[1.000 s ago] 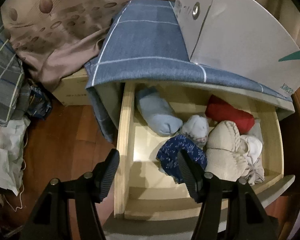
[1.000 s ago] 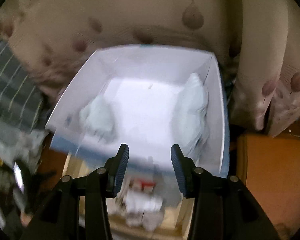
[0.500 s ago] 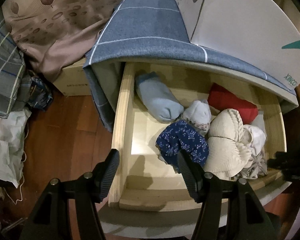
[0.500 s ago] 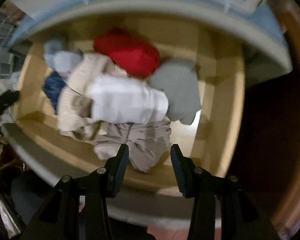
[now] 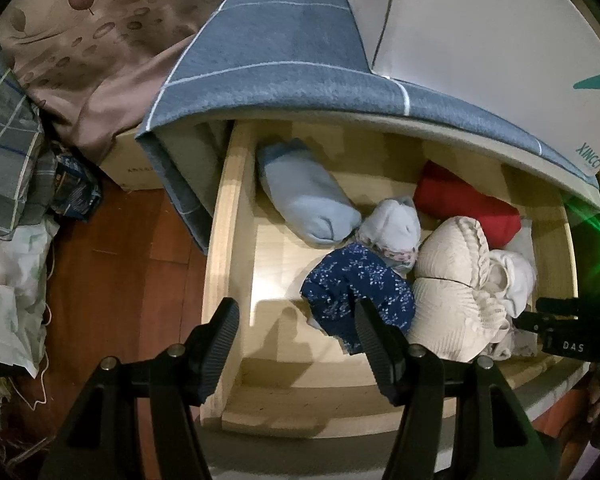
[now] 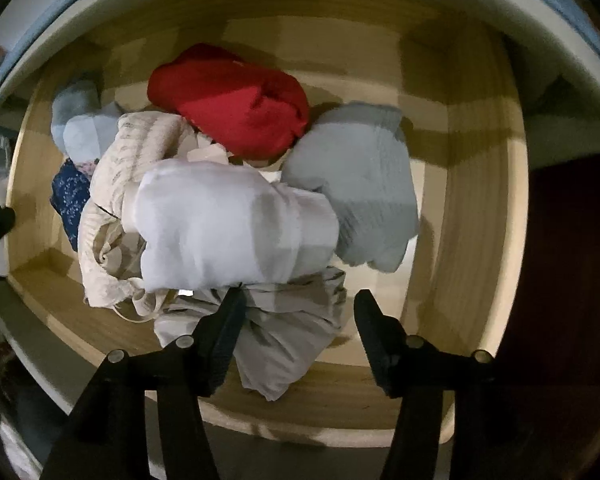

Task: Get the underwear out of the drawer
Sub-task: 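Move the open right tool back over the drawer toward the grey-beige bundle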

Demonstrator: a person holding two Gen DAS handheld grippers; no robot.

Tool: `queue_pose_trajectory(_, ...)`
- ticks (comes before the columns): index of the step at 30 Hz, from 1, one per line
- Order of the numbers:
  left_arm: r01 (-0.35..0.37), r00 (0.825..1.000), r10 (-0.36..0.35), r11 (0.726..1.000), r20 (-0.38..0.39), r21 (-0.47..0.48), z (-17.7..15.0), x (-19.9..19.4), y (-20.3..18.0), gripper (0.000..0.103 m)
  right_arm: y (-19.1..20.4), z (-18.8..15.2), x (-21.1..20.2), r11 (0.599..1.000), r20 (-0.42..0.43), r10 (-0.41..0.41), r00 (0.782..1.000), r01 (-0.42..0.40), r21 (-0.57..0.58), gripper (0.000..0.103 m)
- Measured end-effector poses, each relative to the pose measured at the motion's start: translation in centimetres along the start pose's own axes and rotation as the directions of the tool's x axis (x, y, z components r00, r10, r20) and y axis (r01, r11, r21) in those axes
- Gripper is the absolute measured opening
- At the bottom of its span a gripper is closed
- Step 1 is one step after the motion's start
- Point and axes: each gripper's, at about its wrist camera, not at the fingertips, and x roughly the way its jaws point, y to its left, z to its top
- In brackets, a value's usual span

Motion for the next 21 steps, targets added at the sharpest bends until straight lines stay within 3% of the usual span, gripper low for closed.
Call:
queue_pose_trajectory(5,-0.001,1.0,0.001,1.0,-0.007,0.0,-0.1,0.5,-0.3,0.062,-1.2,-0.9,0.5,0.991,-0.032,0.116,0.993,-0.114,0.069,0.054)
queue_pose_trajectory(8,-0.001,1.0,0.001,1.0,-0.015,0.004,-0.2,0.8,-0.6,0.062,-1.6,-1.0,0.5,0.989,-0.034,0.133,0.991,-0.13,0.077,0.054)
queue_pose_trajectory(10,-0.004,1.0,0.004,1.0,-0.019,0.007,-0.3,1.0,-0.8,0.062,-1.2,-0.9,0.6,0.989,-0.032,0.134,0.99,-0.132,0.065,0.048)
queue_pose_trajectory(17,-0.011,1.0,0.011,1.0,-0.021,0.007,-0.2,1.1,-1.0,0.062,-0.2,-1.0,-0.6,0.998,0.018,0.057,0.998,-0.057,-0.003,0.026)
queue_pose_trajectory(19,-0.01,1.0,0.01,1.0,-0.02,0.004,-0.2,1.1,-1.1,0.062,-0.3,-0.5,-0.4,1.0,0.025,0.019,1.0,-0.018,-0.013,0.013)
queue_pose_trajectory(21,-0.012,1.0,0.012,1.0,-0.022,0.006,-0.2,1.1,-1.2,0.062,-0.4,-0.5,-0.8,1.0,0.034,-0.017,0.999,0.017,-0.019,0.01)
